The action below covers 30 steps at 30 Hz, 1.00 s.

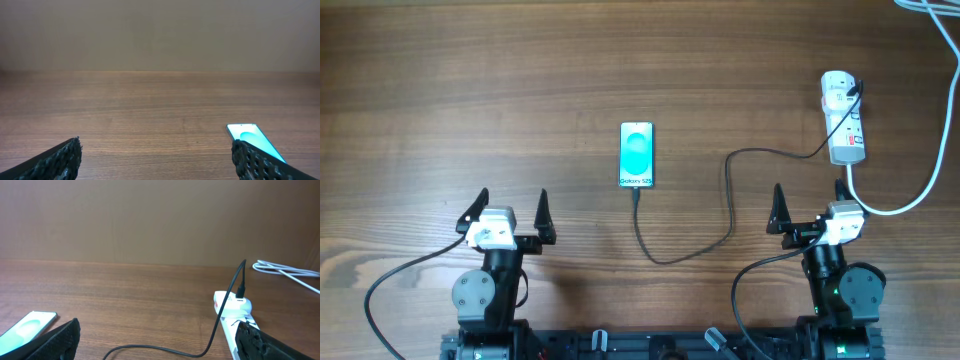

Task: Plug charger to phone and switch on socket

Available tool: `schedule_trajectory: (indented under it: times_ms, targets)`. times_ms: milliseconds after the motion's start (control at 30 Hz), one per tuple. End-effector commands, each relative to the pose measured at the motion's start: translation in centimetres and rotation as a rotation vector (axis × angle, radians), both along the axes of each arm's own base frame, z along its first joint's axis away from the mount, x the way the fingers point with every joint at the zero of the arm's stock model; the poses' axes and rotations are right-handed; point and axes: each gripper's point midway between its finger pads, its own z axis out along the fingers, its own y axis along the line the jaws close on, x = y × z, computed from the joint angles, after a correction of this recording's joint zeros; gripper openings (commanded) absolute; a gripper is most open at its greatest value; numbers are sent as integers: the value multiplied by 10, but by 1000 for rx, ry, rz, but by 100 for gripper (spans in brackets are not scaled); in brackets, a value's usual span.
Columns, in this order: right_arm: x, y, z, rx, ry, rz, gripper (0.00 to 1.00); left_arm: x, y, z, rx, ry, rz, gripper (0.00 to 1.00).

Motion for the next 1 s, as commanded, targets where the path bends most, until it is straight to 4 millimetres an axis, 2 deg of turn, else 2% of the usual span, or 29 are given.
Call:
schedule_trajectory:
  times_ms: [0,967]
  targets:
    - [0,-3,2,14,-11,-18,100,0,5,-2,27,0,25,100]
    - [0,-3,2,14,-11,-18,100,0,2,-1,26,-4,6,100]
